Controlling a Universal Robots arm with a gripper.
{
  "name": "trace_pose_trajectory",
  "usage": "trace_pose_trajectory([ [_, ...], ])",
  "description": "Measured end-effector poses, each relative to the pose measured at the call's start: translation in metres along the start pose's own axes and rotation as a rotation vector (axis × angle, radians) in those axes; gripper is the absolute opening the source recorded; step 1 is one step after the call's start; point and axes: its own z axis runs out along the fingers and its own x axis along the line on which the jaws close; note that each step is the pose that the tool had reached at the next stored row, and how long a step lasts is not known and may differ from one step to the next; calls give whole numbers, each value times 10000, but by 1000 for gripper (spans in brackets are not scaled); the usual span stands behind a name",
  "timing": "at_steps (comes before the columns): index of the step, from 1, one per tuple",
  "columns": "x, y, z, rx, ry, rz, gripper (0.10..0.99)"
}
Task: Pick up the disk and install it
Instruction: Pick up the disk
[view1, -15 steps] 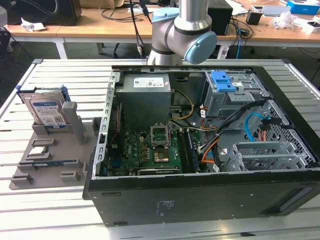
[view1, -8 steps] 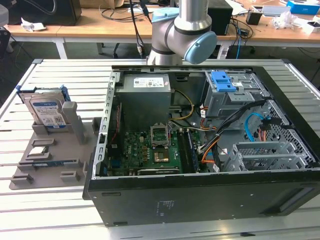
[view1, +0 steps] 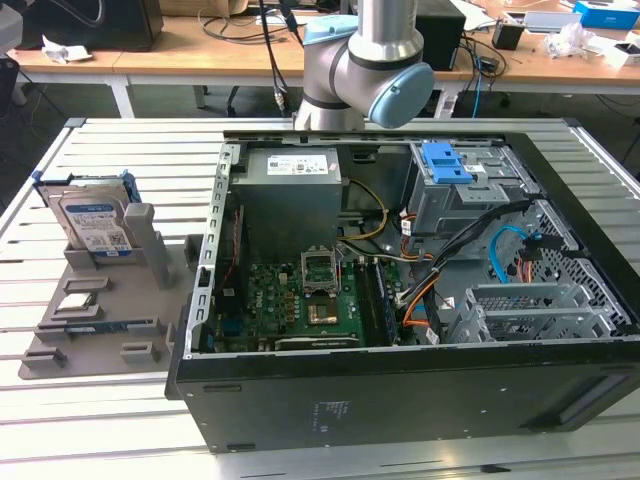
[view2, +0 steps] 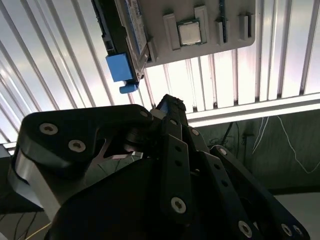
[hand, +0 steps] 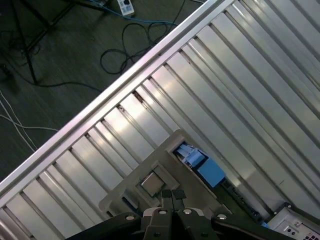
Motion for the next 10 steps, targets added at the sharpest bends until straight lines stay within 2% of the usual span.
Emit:
trace_pose_trajectory([
  [10,0,0,0,-16,32,-775,106],
])
